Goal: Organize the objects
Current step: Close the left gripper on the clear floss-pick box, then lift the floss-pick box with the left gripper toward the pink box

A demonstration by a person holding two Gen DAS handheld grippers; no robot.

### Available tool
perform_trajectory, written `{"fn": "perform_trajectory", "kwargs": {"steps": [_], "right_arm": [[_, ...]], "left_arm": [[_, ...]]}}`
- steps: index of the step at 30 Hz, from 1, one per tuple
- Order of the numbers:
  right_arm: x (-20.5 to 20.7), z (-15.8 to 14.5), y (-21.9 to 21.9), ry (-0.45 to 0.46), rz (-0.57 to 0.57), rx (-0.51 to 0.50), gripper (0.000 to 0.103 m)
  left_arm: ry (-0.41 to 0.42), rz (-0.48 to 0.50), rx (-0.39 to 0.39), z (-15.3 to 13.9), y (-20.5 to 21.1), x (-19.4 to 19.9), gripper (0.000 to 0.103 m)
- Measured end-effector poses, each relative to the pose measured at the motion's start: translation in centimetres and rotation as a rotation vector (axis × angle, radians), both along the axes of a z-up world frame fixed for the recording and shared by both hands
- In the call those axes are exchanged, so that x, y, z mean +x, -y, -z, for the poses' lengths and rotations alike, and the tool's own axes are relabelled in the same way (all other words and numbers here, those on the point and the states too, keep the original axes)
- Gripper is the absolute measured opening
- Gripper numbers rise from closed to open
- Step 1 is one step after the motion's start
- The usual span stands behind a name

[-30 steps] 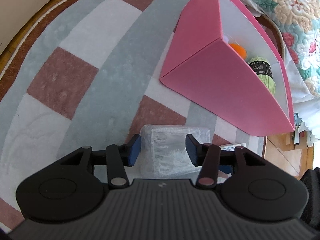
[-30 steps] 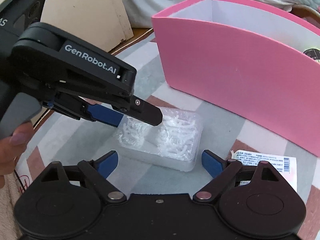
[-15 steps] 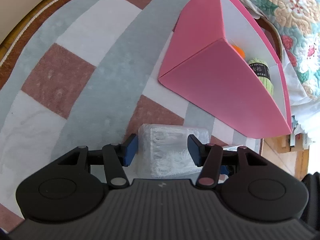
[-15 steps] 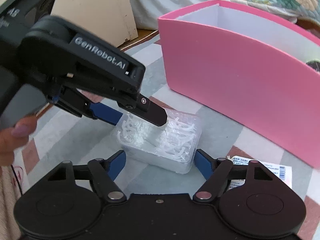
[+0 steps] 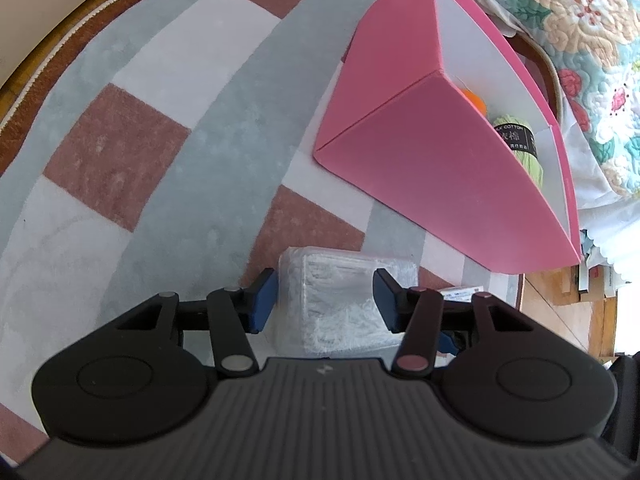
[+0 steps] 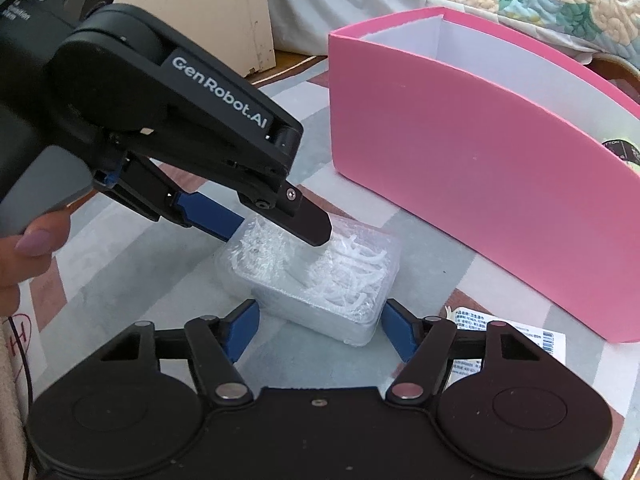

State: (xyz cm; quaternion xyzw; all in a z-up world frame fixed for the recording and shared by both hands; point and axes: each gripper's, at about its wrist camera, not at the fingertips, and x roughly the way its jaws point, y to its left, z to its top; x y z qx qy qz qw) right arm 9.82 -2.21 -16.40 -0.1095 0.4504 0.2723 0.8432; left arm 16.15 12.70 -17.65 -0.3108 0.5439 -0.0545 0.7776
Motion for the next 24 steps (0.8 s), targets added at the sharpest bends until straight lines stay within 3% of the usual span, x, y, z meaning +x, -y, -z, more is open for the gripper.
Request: {"fn": "perform_trajectory", "kwargs": {"steps": [17, 24], "right_arm": [[-3.5, -1.6, -1.3, 0.064, -0.005, -0.089, 0.075], [-3.0, -3.9, 0.7, 0.082, -0.001, -0.073, 0.077]], "left_arm": [[0.060, 0.094, 0.032, -2.0, 1.9, -1.5, 0.051], [0.116, 0.127, 0.048, -3.7, 2.7, -2.5, 0.051]]}}
